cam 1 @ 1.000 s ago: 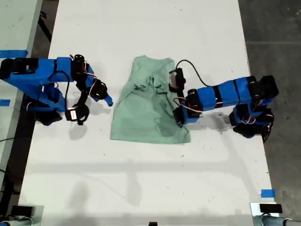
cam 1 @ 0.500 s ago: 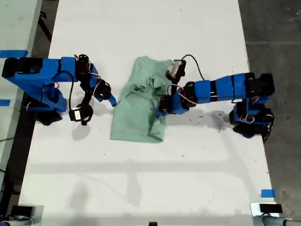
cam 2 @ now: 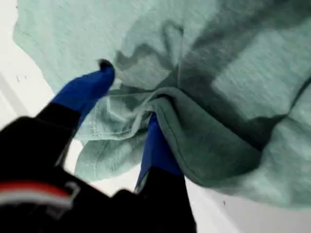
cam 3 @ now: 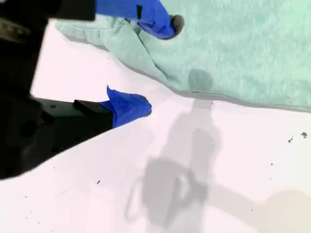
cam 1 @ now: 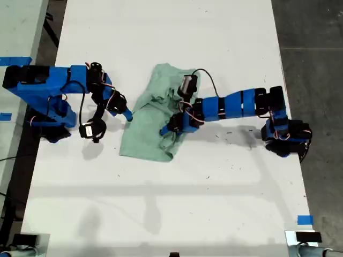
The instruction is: Fold tshirt
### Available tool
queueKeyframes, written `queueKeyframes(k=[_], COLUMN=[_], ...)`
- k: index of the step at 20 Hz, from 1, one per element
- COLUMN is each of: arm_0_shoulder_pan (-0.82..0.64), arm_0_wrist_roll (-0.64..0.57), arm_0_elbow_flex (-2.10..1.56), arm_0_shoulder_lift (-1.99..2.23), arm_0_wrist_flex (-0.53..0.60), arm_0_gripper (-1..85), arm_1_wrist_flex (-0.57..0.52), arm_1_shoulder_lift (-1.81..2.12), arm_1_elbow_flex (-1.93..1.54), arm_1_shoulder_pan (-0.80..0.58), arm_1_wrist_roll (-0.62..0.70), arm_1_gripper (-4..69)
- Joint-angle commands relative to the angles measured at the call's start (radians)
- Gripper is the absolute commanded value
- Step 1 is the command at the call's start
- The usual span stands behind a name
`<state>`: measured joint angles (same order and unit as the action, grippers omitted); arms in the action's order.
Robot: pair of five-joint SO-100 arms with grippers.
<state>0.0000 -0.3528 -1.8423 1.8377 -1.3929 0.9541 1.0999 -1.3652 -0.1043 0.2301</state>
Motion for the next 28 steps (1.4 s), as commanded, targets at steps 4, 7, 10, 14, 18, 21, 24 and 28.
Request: queueKeyframes(k=[4,7,10,14,18,21,24,28], arm_0_shoulder_pan=[0.029,0.035,0.049,0.071,0.064,0.044,0.029,0.021], arm_0_wrist_roll=[0.012,0.015,0.029,0.038,0.044,0.074,0.098,0.140], arm_0_elbow_flex=[0.081,0.094,0.153,0.201,0.109,0.026,-0.031,-0.066], arm_0_shoulder_lift=[-0.002,-0.005,-0.029,-0.071,-0.140,-0.206,-0.285,-0.362], arm_0_wrist_flex=[-0.012,-0.017,-0.058,-0.064,0.071,0.163,0.265,0.348], arm_0_gripper=[18.9,19.1,19.8,20.6,21.6,21.9,20.9,0.1], arm_1_wrist_flex=[0.426,0.505,0.574,0.540,0.508,0.506,0.505,0.482], arm_1_shoulder_lift=[0.149,0.365,0.548,0.726,0.808,0.830,0.842,0.882], arm_1_elbow_flex=[0.334,0.273,0.130,-0.109,-0.210,-0.227,-0.250,-0.314], arm_1_shoulder_pan=[0.058,0.067,0.063,0.052,0.060,0.067,0.069,0.071], arm_1_wrist_roll=[0.051,0.044,0.017,-0.018,-0.038,-0.040,-0.041,-0.051], arm_1_gripper=[35.8,35.8,35.4,35.3,34.3,33.8,33.7,33.4])
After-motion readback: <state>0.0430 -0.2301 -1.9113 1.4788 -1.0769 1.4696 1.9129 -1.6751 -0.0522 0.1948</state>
